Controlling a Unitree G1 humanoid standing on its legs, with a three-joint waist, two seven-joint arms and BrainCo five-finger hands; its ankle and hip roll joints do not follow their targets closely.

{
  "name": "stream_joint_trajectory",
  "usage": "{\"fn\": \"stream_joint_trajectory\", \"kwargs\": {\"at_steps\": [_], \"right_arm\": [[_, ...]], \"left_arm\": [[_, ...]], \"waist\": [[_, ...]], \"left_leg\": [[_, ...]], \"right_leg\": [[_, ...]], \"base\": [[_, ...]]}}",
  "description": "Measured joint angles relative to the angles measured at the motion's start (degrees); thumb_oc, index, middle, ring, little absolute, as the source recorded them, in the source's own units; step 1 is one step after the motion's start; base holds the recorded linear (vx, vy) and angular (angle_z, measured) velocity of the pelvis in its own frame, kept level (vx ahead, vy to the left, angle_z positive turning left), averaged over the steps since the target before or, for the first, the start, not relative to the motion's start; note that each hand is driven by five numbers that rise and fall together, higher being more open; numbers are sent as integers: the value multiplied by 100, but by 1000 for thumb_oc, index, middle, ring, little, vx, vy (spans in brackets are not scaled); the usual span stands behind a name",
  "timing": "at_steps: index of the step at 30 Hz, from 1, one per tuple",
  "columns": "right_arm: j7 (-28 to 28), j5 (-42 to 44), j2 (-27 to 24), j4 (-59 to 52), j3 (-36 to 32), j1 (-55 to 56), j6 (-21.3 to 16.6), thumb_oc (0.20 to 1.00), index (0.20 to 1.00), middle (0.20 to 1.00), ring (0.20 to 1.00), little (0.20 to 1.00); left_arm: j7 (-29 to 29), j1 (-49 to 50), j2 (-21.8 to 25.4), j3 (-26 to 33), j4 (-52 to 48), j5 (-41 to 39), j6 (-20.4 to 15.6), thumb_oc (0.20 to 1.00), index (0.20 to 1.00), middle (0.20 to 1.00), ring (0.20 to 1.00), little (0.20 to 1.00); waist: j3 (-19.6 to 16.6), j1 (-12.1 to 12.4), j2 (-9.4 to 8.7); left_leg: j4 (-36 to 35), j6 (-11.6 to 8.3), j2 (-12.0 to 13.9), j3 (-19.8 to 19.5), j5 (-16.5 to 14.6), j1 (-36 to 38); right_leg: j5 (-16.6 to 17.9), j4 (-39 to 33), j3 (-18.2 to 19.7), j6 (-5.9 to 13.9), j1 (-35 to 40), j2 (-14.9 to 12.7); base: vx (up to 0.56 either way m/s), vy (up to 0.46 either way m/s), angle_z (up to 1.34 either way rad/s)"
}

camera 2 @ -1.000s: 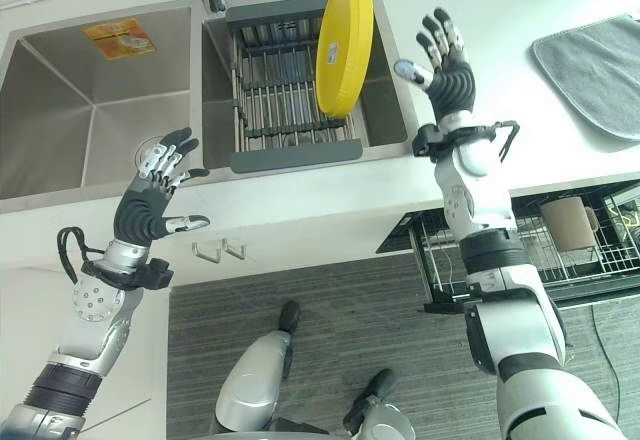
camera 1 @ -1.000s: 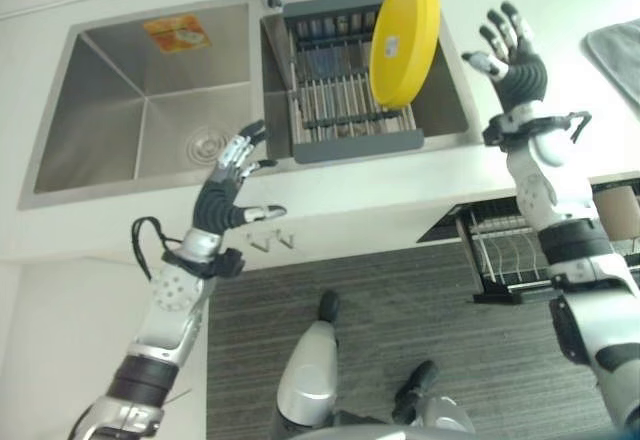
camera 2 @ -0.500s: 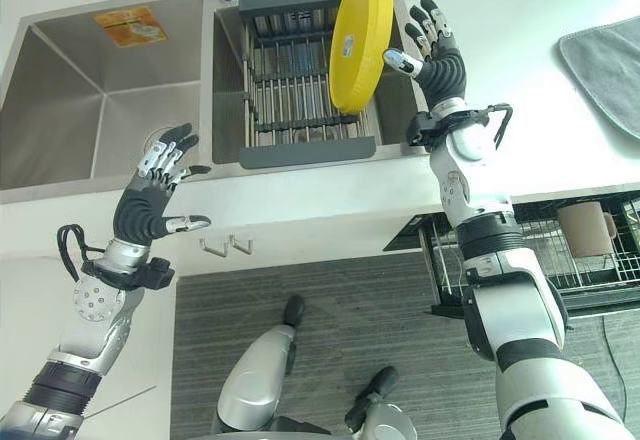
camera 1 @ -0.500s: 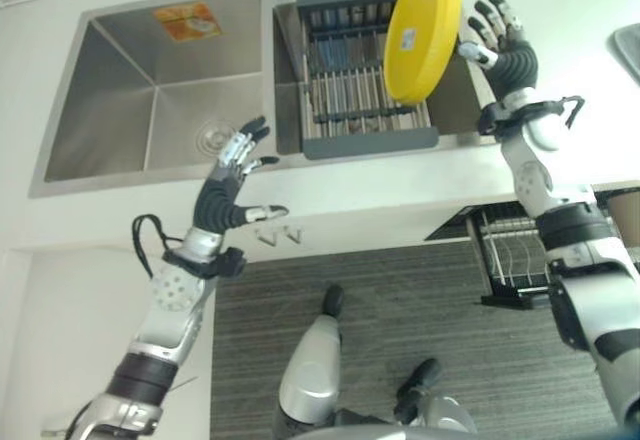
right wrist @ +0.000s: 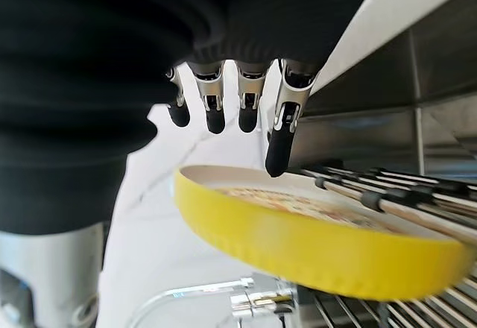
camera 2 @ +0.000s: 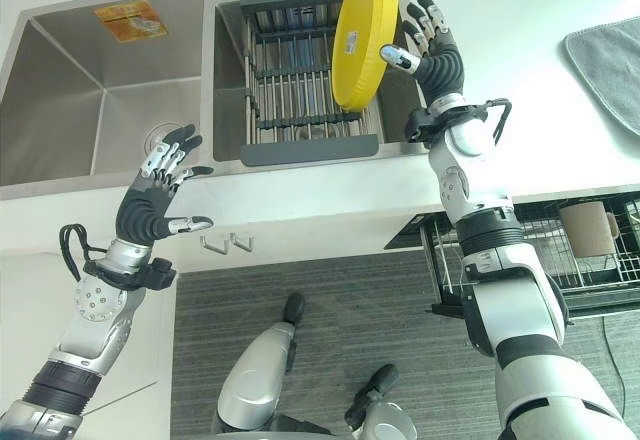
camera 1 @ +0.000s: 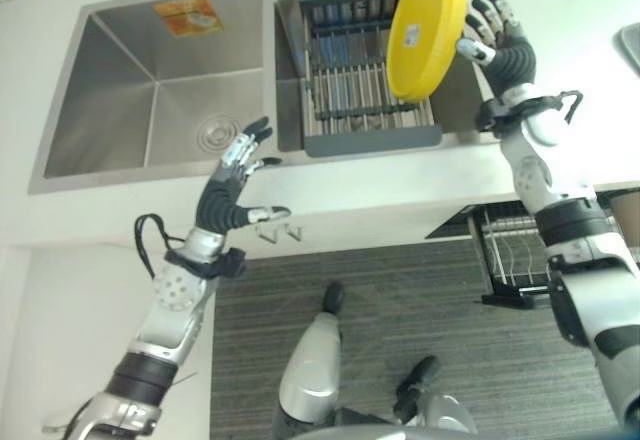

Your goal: Place the dishes in the dishwasher.

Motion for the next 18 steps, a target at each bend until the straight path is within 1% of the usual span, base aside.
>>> {"fn": "stream_joint_trajectory", "kwargs": {"at_steps": [3,5,6,10,13,15,18], "right_arm": [[-20,-4,8,-11,0,-6,97,1000,1000,1000,1000,1000],[-71,-3,7,-5,-1,-9,98,1000,1000,1000,1000,1000],[-110,-2,7,10,-2,-12,99,1000,1000,1000,1000,1000],[-146,8,-6,138,-13,-55,105,1000,1000,1000,1000,1000],[-139,7,-1,206,-9,-63,236,1000,1000,1000,1000,1000],[-138,0,-4,212,-8,-69,250,1000,1000,1000,1000,1000],[-141,-26,-3,223,-3,-70,347,1000,1000,1000,1000,1000]], "left_arm": [[40,-23,0,0,0,2,-1,1000,1000,1000,1000,1000],[138,-31,2,-1,0,71,-4,1000,1000,1000,1000,1000],[205,-51,20,-5,-2,260,-11,1000,1000,1000,1000,1000],[224,-100,34,-3,-51,275,-24,1000,1000,1000,1000,1000],[267,-144,40,-7,-50,276,-24,1000,1000,1000,1000,1000],[279,-145,40,-7,-50,276,-26,1000,1000,1000,1000,1000],[283,-168,40,-7,-48,276,-27,1000,1000,1000,1000,1000]], "waist": [[2,2,4],[2,2,5],[3,3,6],[9,5,16],[21,3,23],[23,3,26],[27,6,21]], "left_leg": [[3,1,-8,-17,1,-28],[3,3,-22,-26,2,-39],[2,7,-25,-35,5,-48],[0,9,-33,-74,8,-66],[-3,9,-42,-140,8,-78],[2,10,-41,-148,9,-83],[-3,9,-69,-162,8,-72]], "right_leg": [[-4,-1,-15,4,-13,-3],[-8,-1,-28,10,-15,-12],[-8,-1,-46,10,-14,-14],[-48,30,-77,41,-20,-25],[-93,62,-112,21,-11,-12],[-110,120,-113,0,-32,-26],[-146,116,-113,18,-7,-53]], "base": [[4,25,4],[3,15,4],[65,-24,5],[32,-16,6],[-39,22,9],[-30,19,4],[58,-17,3]]}}
